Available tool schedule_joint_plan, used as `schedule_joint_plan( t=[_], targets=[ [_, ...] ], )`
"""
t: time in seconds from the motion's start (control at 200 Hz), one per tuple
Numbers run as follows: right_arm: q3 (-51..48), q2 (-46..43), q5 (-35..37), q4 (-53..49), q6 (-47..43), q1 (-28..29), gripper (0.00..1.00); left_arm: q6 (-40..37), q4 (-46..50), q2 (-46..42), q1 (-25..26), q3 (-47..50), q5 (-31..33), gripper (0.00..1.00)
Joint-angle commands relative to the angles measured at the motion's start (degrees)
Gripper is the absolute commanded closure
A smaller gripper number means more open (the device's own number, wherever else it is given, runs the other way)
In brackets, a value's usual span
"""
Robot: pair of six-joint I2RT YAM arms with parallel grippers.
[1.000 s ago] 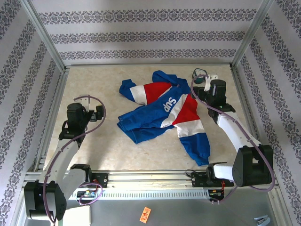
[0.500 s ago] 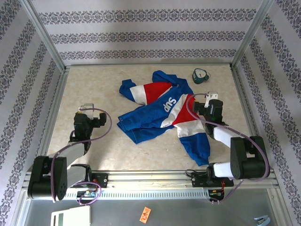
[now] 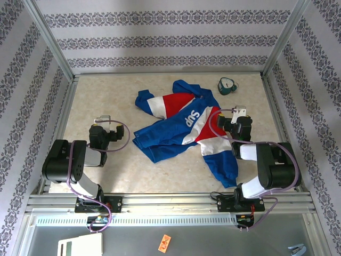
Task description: Zip up the jacket
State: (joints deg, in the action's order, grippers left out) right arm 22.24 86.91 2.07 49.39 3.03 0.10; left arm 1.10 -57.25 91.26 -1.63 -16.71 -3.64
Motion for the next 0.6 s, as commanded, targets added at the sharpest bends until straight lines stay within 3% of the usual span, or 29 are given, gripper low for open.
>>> schedule_joint_plan(
  t=[0.0,0.075,0.595],
  targets=[
    [-0.5,0.2,-2.0,3.5,-0.3,-0.3,0.02,1.6,-1.1,0.0,-0.9,-3.4,-0.1,0.00],
    [-0.7,0.4,-2.0,4.0,-0.4,-0.3,0.02,1.3,2.3,-0.6,-0.9,-4.7,-0.2,0.00],
    [-0.7,0.4,-2.0,4.1,-0.5,-0.2,0.02,0.7,1.6,-0.2,-0.8,-4.6,-1.6,0.00]
  ],
)
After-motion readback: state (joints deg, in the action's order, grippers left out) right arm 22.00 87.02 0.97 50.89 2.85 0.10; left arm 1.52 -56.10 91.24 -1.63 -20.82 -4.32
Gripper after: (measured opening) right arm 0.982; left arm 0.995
